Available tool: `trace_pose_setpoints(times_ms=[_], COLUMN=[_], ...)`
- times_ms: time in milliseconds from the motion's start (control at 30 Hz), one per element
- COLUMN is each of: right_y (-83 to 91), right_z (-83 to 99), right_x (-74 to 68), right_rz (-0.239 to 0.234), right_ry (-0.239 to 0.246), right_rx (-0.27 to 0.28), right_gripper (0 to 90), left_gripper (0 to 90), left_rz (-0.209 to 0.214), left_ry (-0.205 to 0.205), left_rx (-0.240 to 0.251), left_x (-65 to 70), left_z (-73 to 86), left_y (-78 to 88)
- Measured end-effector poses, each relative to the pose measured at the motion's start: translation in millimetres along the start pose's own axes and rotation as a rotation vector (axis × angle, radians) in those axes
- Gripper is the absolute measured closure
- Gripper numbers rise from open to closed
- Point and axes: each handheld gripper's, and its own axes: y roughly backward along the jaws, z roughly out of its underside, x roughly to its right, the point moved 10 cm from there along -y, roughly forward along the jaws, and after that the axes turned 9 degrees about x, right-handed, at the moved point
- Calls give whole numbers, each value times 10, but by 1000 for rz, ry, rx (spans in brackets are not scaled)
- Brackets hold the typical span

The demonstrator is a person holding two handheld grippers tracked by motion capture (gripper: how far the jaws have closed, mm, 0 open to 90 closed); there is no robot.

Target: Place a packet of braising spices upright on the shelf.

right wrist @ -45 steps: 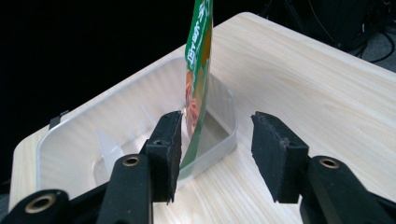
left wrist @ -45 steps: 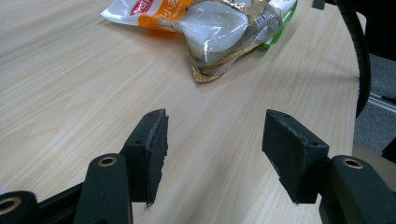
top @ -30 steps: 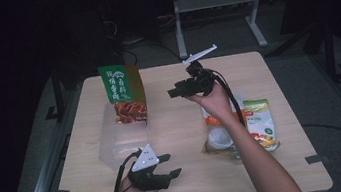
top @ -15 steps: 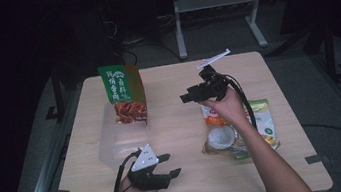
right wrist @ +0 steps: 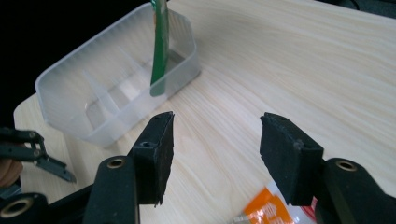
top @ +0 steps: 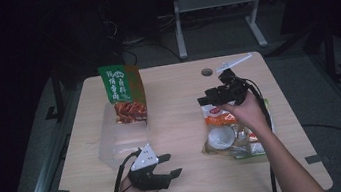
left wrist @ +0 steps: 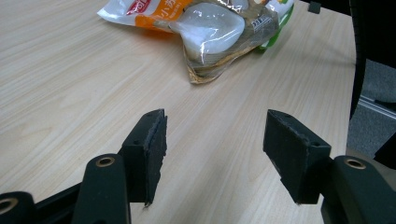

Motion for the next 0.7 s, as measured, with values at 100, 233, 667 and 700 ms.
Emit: trace_pose_setpoints(times_ms=[100,233,667,700], right_y=[65,161,437,456], right_z=[77,179,477,504], right_x=[44,110,309,330], right_rz=[8,18,69,75], right_ry=[-14,-32,-63,-60], right_rx=[-9,-12,-37,-40], right_gripper=[434,429,406,406], left_gripper=[391,390,387,387], left_rz=[2,4,7,8], left_ry=[-2,-2,4,5], left_rx=[-6,-8,-10,-9], left_x=[8,26,43,46], left_z=[4,8,13,12], left_y=[-2,-15,-34,-35])
